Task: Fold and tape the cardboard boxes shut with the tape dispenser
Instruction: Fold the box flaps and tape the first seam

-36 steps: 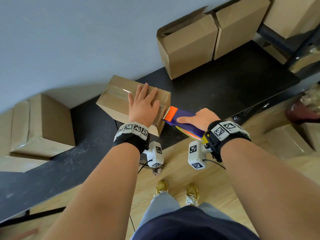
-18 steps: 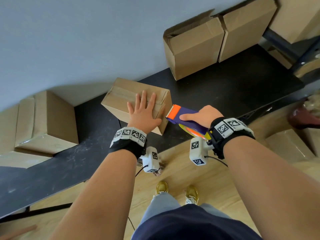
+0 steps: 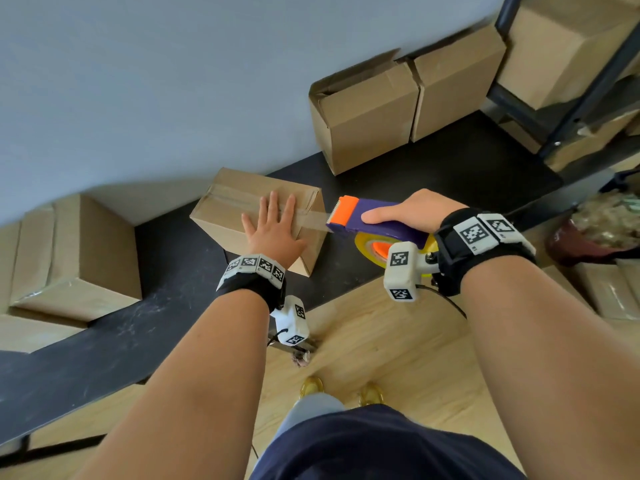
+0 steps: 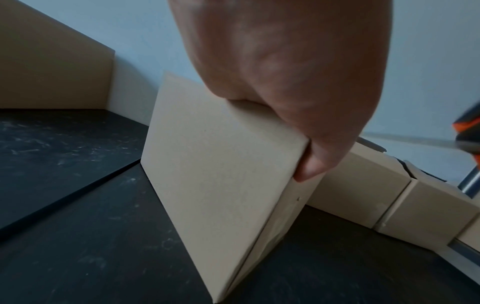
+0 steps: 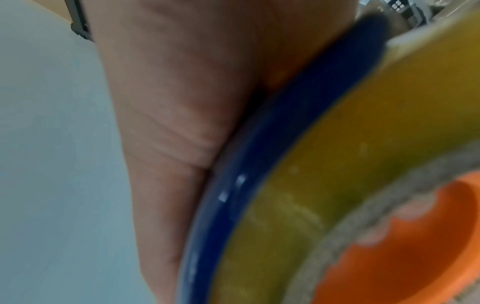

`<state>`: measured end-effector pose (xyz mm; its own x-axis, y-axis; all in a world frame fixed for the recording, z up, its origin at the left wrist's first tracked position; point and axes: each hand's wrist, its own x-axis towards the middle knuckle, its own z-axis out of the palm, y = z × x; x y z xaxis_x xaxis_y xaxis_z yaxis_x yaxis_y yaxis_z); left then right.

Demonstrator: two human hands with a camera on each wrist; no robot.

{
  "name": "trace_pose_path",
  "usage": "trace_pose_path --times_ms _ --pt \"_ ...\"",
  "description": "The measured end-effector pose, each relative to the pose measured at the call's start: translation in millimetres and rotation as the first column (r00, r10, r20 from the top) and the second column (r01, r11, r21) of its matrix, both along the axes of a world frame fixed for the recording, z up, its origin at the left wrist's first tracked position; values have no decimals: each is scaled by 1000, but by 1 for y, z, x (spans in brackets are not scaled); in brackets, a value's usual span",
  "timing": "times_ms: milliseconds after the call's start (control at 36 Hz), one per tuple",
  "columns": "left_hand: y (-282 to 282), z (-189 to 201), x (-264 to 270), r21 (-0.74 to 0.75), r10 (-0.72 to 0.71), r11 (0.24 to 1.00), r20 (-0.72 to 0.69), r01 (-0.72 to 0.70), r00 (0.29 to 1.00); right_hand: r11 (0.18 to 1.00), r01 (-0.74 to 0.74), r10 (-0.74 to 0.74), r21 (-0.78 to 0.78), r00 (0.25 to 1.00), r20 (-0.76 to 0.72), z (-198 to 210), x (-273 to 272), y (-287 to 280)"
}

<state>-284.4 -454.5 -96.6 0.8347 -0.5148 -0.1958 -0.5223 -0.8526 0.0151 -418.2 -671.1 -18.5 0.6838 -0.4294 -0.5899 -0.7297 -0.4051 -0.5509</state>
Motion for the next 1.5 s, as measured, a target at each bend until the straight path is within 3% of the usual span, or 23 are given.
trace_pose_path --times_ms 333,667,1083,1194,1361,1500 --pt "0 0 1 -57 24 998 13 -23 1000 999 -23 23 -24 1000 11 7 3 -1" --pt "0 -2 2 -7 17 1000 8 -16 1000 997 25 -25 -70 1000 -9 -38 5 6" --pt "-3 2 1 -20 43 999 -14 -43 999 982 -83 71 -170 995 -76 -61 28 15" --pt "-7 7 0 -63 76 995 -32 -78 997 982 -88 75 -169 994 -82 -63 31 21" --pt "-12 7 4 -119 106 988 78 -96 991 980 -102 87 -171 992 -92 -62 35 26" --pt "-16 3 6 -287 136 952 89 -106 987 980 -100 83 -172 991 -102 -59 41 29"
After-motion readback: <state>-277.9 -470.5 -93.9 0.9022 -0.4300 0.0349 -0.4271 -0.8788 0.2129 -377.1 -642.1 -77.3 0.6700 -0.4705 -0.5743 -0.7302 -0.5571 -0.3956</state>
